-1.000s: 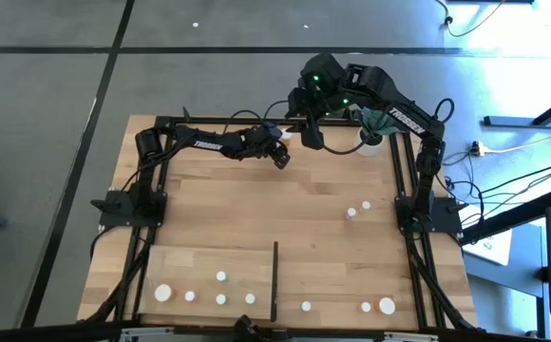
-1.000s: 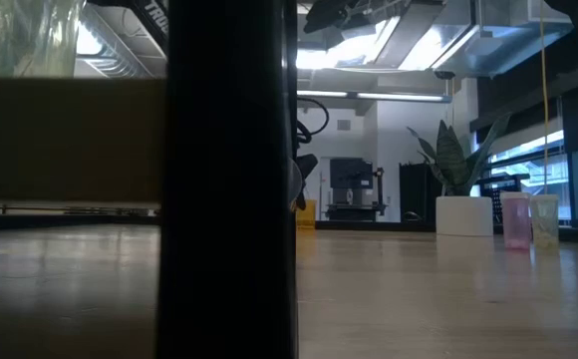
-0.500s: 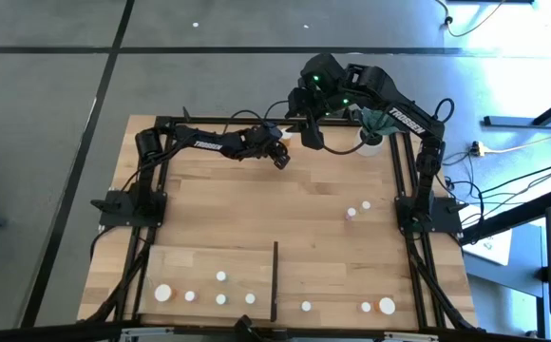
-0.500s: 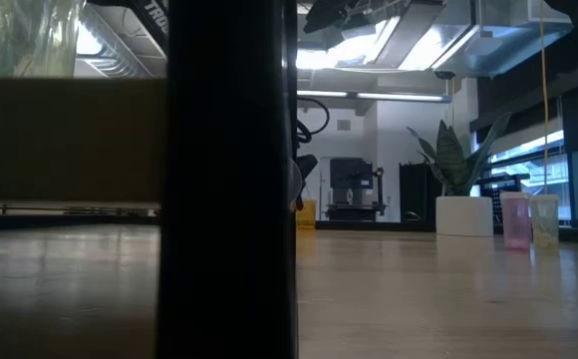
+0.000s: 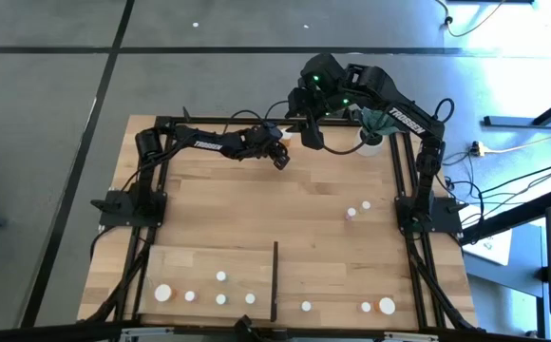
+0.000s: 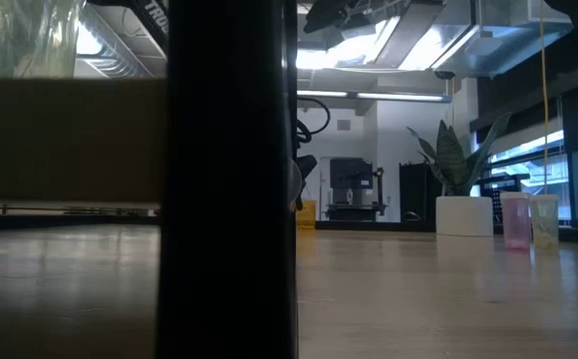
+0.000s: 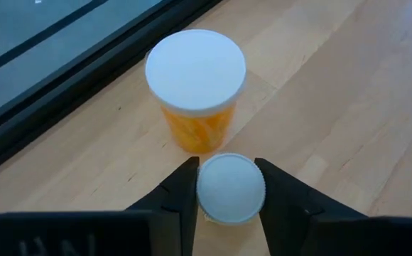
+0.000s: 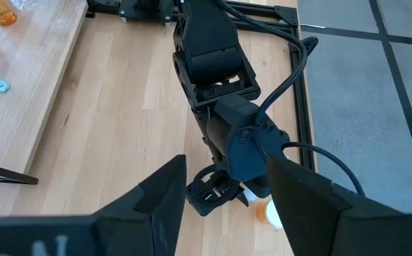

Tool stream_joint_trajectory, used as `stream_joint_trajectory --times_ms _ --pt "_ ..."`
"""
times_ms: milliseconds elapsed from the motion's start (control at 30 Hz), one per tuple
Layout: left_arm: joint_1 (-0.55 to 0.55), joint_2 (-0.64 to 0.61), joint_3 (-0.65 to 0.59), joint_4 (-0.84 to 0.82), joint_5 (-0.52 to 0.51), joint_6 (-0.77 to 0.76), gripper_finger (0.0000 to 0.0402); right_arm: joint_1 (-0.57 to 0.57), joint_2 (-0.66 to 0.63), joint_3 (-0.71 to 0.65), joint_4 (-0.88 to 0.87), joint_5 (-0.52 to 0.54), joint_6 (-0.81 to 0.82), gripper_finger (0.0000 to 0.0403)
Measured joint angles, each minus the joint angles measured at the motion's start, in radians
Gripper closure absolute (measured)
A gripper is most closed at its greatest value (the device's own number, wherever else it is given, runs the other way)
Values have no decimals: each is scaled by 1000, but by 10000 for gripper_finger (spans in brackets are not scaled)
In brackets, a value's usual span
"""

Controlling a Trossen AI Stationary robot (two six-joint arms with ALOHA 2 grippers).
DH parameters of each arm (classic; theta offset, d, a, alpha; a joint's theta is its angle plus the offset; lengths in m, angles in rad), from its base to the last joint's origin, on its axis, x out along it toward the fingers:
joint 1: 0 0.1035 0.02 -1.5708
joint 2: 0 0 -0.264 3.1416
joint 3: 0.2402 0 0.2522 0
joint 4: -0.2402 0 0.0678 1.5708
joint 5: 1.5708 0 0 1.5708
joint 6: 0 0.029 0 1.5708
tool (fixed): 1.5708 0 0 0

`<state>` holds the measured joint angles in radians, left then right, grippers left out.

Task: Pick and place medicine bottles onto shelf by color
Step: Put the top yellow pill bottle on the shelf aligned with the other yellow pill bottle

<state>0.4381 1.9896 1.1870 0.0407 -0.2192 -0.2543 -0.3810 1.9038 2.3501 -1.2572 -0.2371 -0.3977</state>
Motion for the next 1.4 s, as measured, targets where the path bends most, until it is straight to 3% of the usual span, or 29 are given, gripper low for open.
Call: stream_joint_trajectory --times_ms 767,1133,1400 --pt "-110 -82 0 -120 45 78 290 0 0 0 13 0 0 205" --pt "-150 -212 0 -313 -14 128 290 0 0 0 20 0 0 205" --pt "-165 -325 0 -477 -115 135 290 0 0 0 28 0 0 205"
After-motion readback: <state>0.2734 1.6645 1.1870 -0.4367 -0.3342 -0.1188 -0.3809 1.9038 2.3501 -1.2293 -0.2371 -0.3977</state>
